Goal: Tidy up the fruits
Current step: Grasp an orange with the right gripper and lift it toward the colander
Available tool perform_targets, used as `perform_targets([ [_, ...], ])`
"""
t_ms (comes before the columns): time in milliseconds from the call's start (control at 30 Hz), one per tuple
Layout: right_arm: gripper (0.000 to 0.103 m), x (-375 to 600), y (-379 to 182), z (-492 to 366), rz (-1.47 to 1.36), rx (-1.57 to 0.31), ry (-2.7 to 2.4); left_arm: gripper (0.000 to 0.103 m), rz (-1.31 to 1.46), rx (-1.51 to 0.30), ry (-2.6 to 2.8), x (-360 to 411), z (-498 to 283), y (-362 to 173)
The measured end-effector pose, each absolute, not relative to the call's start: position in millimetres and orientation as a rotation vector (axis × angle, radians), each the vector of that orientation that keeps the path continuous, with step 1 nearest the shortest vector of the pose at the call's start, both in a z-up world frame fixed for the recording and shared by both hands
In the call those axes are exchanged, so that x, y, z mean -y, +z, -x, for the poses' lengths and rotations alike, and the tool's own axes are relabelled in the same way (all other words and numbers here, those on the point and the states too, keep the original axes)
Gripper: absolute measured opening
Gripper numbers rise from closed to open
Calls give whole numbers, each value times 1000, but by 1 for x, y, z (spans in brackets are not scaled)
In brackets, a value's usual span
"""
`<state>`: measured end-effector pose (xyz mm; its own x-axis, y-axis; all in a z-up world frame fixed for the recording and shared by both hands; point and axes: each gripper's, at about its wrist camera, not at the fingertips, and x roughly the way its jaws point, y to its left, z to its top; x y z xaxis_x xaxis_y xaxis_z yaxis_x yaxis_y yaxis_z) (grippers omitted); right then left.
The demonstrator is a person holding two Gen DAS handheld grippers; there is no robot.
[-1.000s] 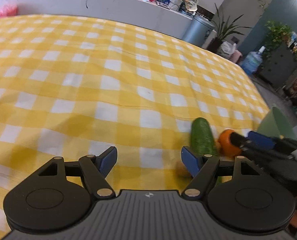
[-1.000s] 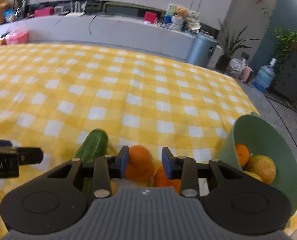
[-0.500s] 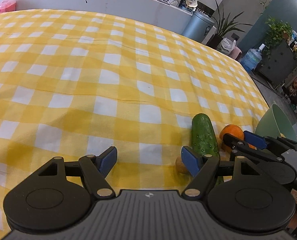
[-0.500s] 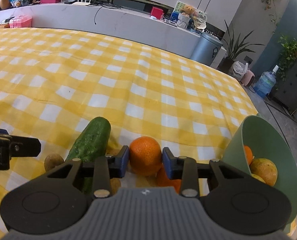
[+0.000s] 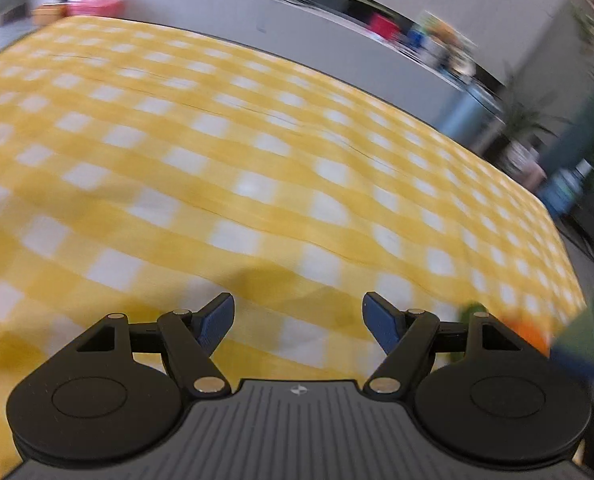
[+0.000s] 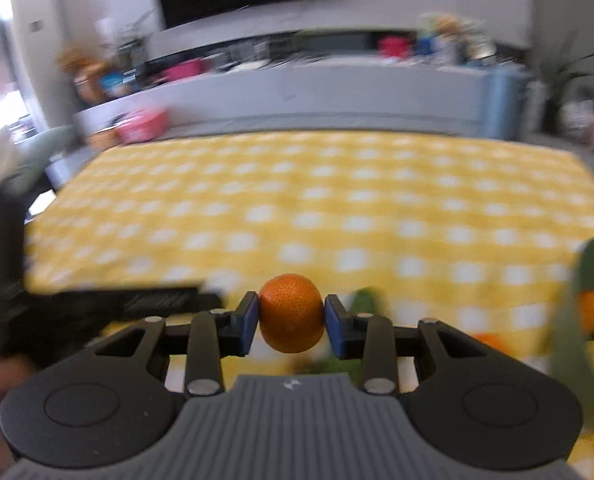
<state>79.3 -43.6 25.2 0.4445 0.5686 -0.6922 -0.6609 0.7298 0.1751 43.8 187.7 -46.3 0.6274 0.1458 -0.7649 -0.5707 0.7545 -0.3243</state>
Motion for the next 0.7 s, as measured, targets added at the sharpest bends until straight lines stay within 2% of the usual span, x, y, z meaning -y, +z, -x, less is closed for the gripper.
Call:
perform_targets([
  [300,33,-15,-13,-49,420,-994,912,86,661,-793,481,-204,-42,-49],
  [433,34,-16,-15,-52,402,-991,919,86,649,-821,470,-200,-44,-51],
  [533,44,-15,-18,-55,413,-1012,901,86,648,-825,469,-199,-44,-52],
  [700,44,-20,-31,-57,391,-1027,855,86,658,-822,468,-199,-44,-52],
])
